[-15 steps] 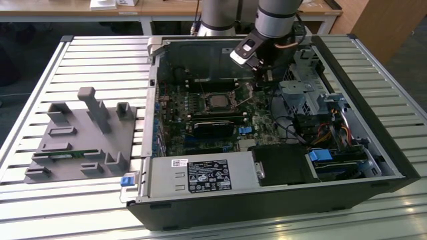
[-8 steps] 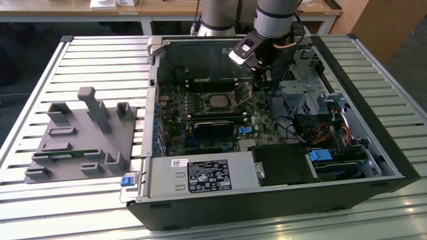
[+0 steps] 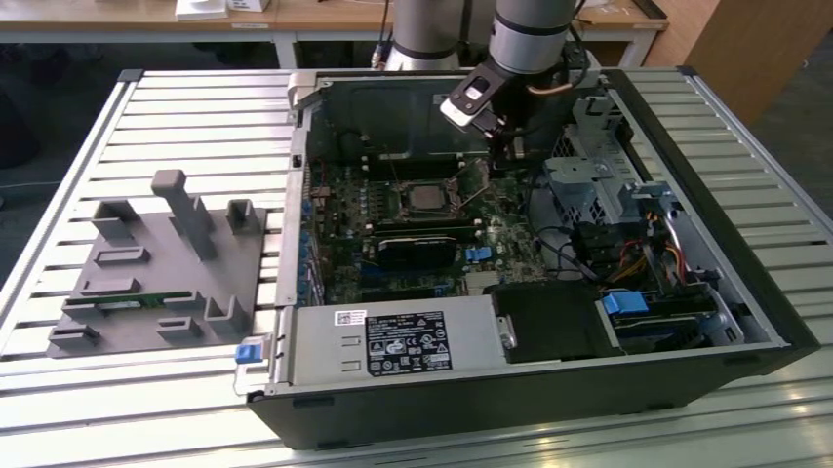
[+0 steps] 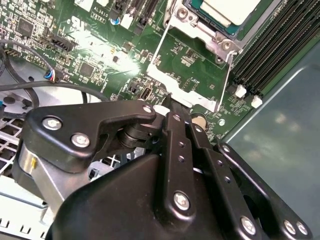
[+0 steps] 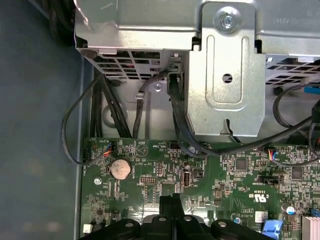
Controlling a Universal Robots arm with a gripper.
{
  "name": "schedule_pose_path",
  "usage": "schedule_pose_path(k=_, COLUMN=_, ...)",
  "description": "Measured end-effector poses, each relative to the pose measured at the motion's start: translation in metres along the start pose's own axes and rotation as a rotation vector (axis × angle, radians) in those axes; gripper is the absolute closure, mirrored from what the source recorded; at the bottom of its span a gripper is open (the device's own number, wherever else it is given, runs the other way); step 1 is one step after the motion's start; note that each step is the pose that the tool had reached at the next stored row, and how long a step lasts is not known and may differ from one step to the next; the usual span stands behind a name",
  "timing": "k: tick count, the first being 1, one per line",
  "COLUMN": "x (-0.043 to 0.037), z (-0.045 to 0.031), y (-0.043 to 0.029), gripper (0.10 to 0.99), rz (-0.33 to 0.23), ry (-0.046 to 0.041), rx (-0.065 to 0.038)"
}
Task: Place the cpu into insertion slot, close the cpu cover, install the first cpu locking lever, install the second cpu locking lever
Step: 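Close the cpu cover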
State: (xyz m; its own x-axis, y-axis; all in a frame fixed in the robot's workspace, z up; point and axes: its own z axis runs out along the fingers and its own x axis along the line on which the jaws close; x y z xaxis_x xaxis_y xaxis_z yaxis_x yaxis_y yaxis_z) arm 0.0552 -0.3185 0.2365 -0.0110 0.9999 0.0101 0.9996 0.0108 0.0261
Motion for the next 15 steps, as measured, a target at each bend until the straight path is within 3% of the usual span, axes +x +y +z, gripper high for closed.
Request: schedule_pose_path(k=15, x=0.0001, z=-0.0001, y=-0.0054, gripper=0.98, rz=0.0, ry=-0.0001, rx=0.0)
